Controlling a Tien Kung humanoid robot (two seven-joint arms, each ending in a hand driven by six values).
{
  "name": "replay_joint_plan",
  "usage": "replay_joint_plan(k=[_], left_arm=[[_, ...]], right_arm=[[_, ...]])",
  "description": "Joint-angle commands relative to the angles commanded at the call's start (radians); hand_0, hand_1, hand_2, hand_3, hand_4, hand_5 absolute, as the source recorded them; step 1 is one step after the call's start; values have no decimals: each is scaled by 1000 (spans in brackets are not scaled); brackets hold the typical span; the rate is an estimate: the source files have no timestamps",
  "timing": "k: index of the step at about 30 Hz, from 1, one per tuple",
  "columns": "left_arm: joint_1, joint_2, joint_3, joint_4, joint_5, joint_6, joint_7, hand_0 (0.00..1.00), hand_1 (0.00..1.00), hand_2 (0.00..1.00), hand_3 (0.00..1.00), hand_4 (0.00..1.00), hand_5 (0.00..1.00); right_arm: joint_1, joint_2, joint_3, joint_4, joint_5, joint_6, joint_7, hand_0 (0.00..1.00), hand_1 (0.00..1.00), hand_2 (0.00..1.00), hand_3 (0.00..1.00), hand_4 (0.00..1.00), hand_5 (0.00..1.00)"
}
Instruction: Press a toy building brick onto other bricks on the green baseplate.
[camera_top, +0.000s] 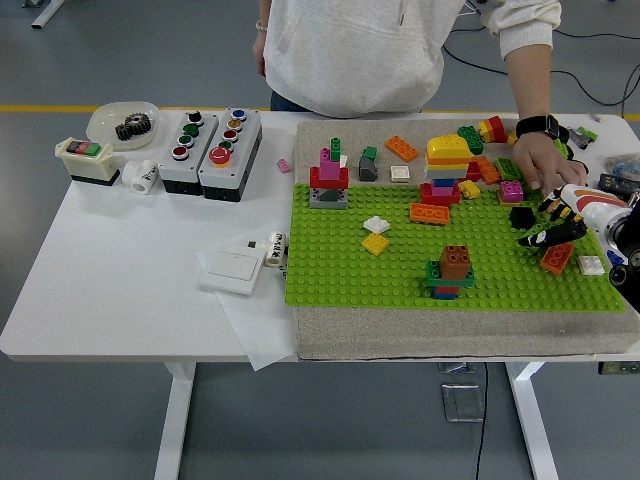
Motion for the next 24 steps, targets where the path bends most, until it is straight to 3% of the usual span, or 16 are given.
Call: replay_joint_plan(k=[24], left_arm=[[-6,1,-10,-3,20,-1,6,487,564,668,660,715,777]], right_arm=[[2,10,-13,-31,-7,20,17,519,549,654,771,998,543]])
